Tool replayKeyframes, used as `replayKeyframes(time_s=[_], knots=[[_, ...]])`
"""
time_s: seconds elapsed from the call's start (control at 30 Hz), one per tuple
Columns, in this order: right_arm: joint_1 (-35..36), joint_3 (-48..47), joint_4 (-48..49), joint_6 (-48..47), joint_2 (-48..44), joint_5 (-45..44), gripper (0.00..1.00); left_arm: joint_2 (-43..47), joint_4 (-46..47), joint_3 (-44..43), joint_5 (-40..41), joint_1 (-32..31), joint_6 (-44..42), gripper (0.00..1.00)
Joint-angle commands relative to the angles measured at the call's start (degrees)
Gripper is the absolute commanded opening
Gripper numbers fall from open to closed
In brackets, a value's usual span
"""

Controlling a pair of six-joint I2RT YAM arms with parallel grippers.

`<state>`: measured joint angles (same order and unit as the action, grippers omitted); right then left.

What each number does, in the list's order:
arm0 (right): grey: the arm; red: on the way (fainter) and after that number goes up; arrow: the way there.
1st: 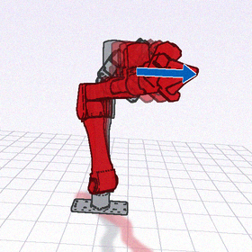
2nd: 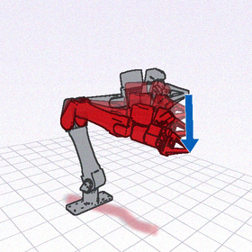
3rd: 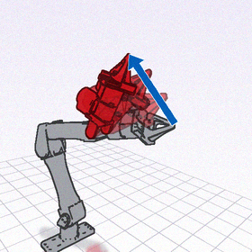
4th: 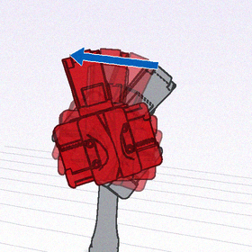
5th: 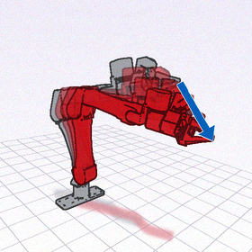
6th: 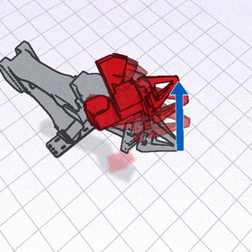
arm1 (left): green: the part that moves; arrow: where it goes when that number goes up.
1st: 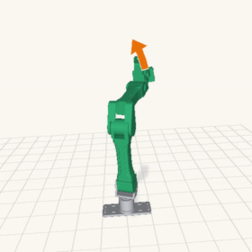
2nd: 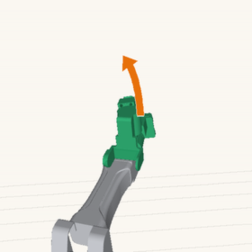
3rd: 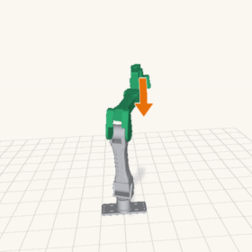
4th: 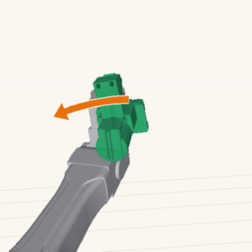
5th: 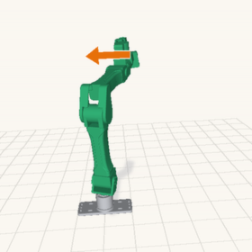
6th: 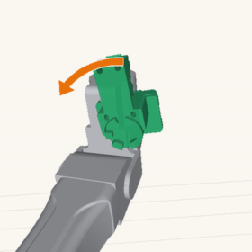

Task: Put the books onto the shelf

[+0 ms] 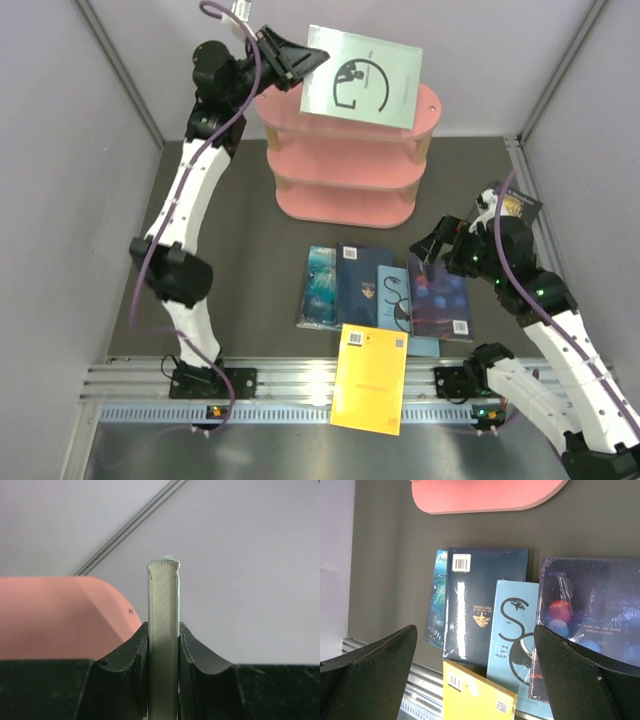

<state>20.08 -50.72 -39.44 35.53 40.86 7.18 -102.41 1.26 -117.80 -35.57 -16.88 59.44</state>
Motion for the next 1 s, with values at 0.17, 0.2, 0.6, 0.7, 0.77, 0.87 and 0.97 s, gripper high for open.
replayKeyframes(time_s=[0.17,0.2,0.6,0.7,0.77,0.87,0.97], knots=[[-0.3,1.76,0.42,-1.87,-0.61,-1.47,1.0,-13.25,14.04,-12.56,-8.98,3.79,16.67,0.0],[-0.39,1.85,0.33,-2.04,-0.26,-1.64,1.0,-13.51,13.69,-11.06,-9.68,4.05,16.33,0.0],[-0.3,5.8,4.37,-1.43,2.2,0.55,1.0,-16.24,-11.96,-13.42,-8.13,6.86,-4.22,0.55],[-0.39,7.03,4.72,-1.78,2.64,0.55,1.0,-15.28,-19.35,-13.86,-0.68,6.78,-13.45,0.99],[-0.39,8.0,5.16,-1.78,2.91,0.73,1.0,-14.75,-21.55,-13.69,3.47,6.69,-19.43,0.99],[-0.39,9.14,5.95,-1.6,3.17,1.35,1.0,-13.0,-25.51,-13.69,13.92,6.08,-26.99,0.99],[-0.39,9.67,6.48,-1.6,3.7,1.52,1.0,-11.15,-28.15,-13.77,27.19,4.59,-35.6,0.99]])
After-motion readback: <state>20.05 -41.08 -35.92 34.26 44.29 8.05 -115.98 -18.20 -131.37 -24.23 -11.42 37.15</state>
